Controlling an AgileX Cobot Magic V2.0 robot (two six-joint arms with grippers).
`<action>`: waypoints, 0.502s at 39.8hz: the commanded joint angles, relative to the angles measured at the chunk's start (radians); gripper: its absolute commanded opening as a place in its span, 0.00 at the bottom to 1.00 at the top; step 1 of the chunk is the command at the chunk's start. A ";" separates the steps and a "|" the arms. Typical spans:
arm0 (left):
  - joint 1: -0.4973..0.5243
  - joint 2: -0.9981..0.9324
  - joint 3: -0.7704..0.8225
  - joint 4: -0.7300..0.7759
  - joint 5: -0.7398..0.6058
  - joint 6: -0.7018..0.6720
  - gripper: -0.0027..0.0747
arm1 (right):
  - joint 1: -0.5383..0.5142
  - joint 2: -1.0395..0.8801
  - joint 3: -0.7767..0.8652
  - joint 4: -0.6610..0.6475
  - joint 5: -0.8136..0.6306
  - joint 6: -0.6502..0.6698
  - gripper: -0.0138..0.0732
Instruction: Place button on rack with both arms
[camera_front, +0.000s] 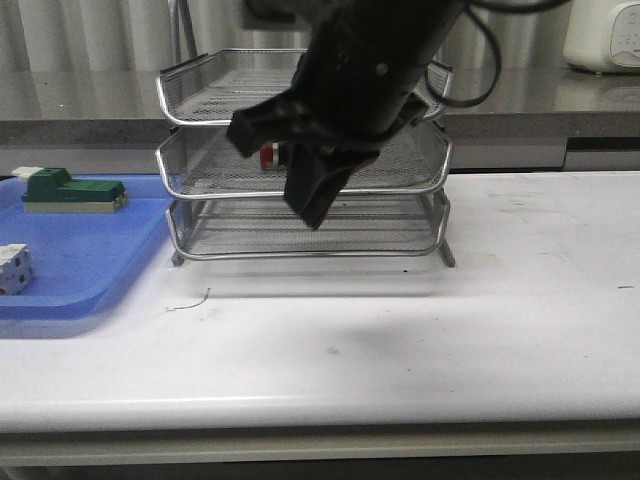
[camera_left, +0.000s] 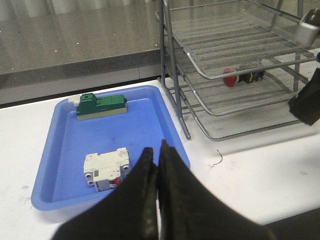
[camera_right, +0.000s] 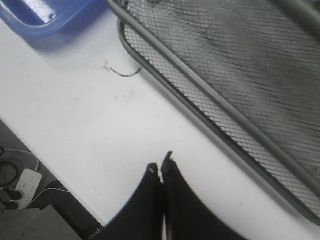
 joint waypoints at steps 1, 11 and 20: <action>0.002 0.010 -0.027 -0.018 -0.080 -0.011 0.01 | -0.070 -0.123 -0.027 0.008 0.011 -0.004 0.09; 0.002 0.010 -0.027 -0.018 -0.080 -0.011 0.01 | -0.318 -0.355 0.135 0.008 -0.014 0.016 0.09; 0.002 0.010 -0.027 -0.018 -0.080 -0.011 0.01 | -0.506 -0.607 0.365 0.008 -0.047 0.016 0.09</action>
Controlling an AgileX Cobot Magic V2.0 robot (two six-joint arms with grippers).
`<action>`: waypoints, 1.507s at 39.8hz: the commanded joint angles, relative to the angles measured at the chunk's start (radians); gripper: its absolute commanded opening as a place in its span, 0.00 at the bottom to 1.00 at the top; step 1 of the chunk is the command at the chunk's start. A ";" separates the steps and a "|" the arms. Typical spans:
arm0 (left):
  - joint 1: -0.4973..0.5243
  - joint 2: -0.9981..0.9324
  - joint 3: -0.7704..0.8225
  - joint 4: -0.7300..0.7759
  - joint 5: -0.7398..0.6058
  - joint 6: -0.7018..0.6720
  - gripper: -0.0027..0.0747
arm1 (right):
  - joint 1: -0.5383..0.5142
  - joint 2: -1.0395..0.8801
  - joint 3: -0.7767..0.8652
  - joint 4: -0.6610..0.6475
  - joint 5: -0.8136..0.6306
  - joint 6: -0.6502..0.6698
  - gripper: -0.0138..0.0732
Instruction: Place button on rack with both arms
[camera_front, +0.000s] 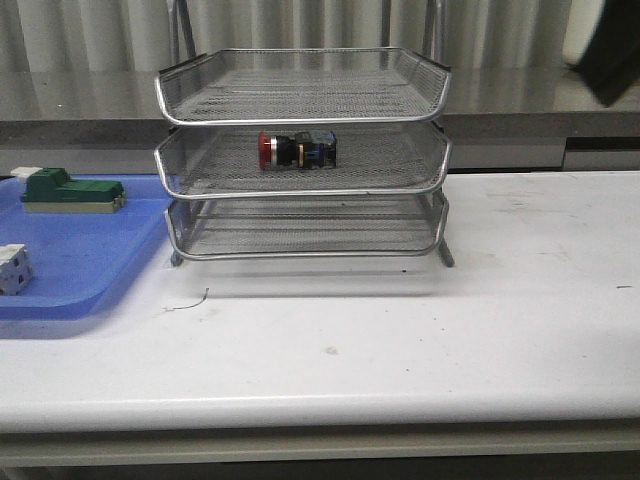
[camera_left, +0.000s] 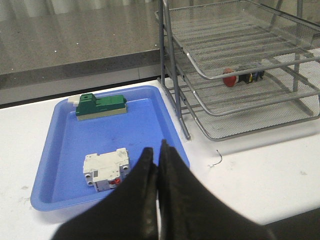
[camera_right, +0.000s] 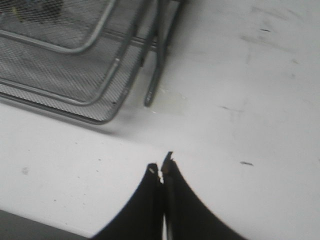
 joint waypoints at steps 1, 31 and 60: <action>0.002 0.010 -0.027 -0.018 -0.080 -0.011 0.01 | -0.056 -0.142 0.062 0.008 -0.068 -0.001 0.09; 0.002 0.010 -0.027 -0.018 -0.080 -0.011 0.01 | -0.069 -1.037 0.645 -0.048 -0.281 -0.002 0.09; 0.002 0.010 -0.027 -0.018 -0.080 -0.011 0.01 | -0.069 -1.049 0.645 -0.048 -0.279 -0.002 0.09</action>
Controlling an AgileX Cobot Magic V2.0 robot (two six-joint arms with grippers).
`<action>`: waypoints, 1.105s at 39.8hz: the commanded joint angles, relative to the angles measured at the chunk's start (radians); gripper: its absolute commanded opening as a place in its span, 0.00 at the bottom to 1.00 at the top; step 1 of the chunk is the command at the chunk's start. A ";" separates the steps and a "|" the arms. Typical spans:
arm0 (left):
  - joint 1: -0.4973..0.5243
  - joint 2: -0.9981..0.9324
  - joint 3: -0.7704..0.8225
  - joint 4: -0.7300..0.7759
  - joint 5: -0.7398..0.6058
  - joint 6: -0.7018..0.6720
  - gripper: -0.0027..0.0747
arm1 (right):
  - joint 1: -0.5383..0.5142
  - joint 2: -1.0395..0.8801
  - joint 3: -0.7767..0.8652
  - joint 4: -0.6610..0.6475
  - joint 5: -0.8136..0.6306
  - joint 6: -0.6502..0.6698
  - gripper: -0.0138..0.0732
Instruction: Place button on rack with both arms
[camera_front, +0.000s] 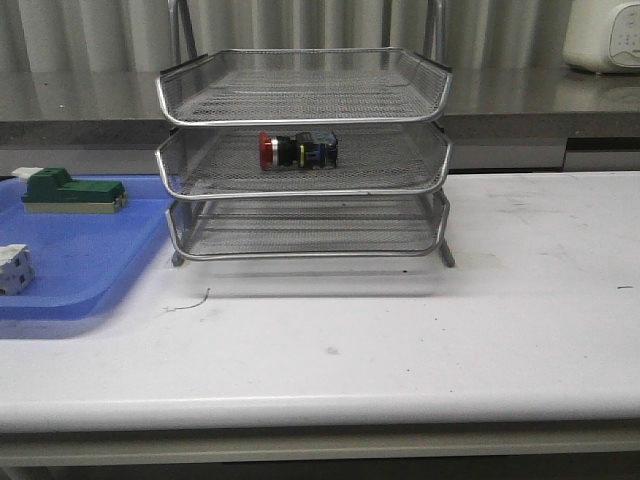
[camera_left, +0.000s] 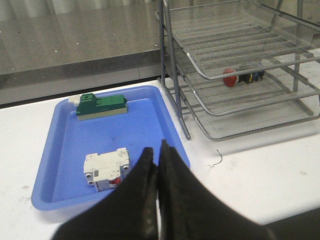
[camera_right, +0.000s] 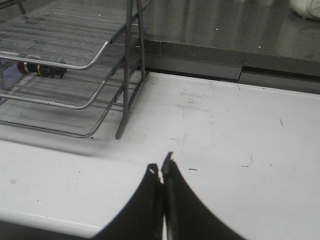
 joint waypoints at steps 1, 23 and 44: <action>0.002 0.010 -0.027 -0.018 -0.080 -0.011 0.01 | -0.008 0.010 -0.025 -0.003 -0.084 -0.002 0.09; 0.010 -0.033 0.037 0.048 -0.171 -0.050 0.01 | -0.008 0.010 -0.025 -0.003 -0.084 -0.002 0.09; 0.095 -0.193 0.427 0.229 -0.452 -0.269 0.01 | -0.008 0.010 -0.025 -0.003 -0.083 -0.002 0.09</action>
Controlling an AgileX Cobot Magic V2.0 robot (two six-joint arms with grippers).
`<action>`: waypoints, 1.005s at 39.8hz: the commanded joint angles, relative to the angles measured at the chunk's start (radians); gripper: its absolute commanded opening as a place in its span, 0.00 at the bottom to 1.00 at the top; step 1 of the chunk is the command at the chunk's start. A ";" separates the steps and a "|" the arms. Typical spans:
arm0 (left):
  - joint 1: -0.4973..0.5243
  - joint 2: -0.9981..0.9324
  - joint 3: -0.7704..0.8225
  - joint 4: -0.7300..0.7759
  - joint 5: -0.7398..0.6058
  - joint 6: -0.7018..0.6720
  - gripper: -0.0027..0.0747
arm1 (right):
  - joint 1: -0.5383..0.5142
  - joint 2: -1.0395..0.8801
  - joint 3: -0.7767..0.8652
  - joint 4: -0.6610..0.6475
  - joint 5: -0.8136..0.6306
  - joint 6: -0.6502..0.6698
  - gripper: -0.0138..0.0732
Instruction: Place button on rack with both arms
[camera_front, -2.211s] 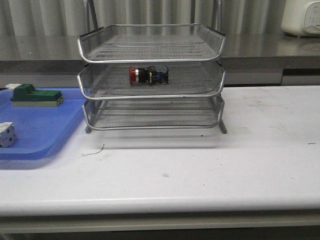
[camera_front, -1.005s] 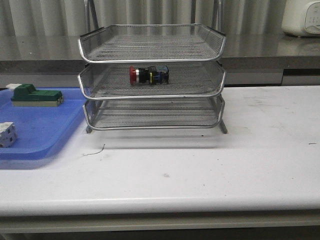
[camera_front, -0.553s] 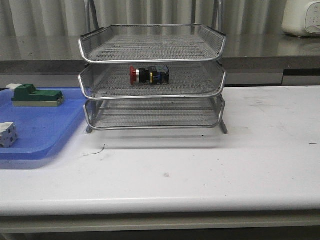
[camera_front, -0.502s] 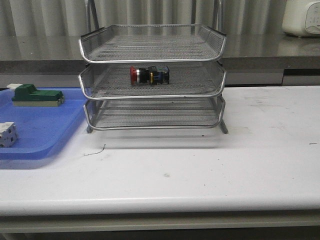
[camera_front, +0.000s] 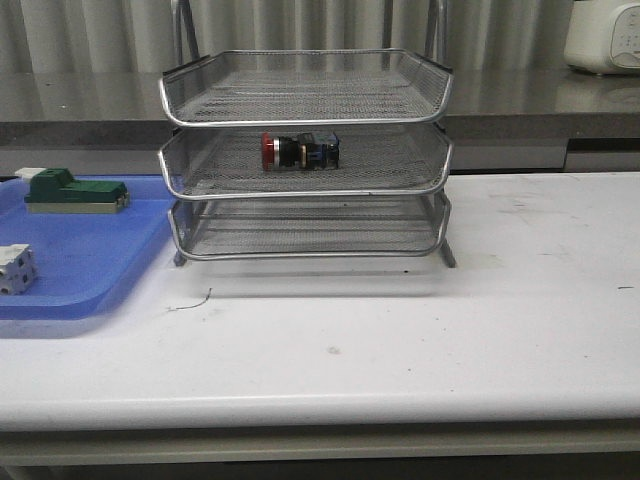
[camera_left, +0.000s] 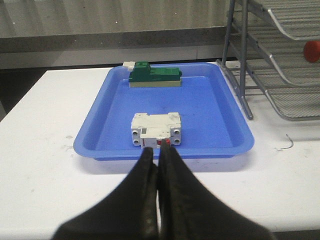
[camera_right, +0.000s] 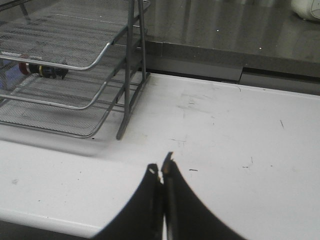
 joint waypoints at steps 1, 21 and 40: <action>0.003 -0.023 0.043 -0.010 -0.186 -0.015 0.01 | -0.008 0.010 -0.025 -0.003 -0.082 -0.002 0.09; 0.003 -0.021 0.051 -0.017 -0.189 -0.015 0.01 | -0.008 0.010 -0.025 -0.003 -0.082 -0.002 0.09; 0.003 -0.021 0.051 -0.017 -0.189 -0.015 0.01 | -0.008 0.010 -0.025 -0.003 -0.082 -0.002 0.09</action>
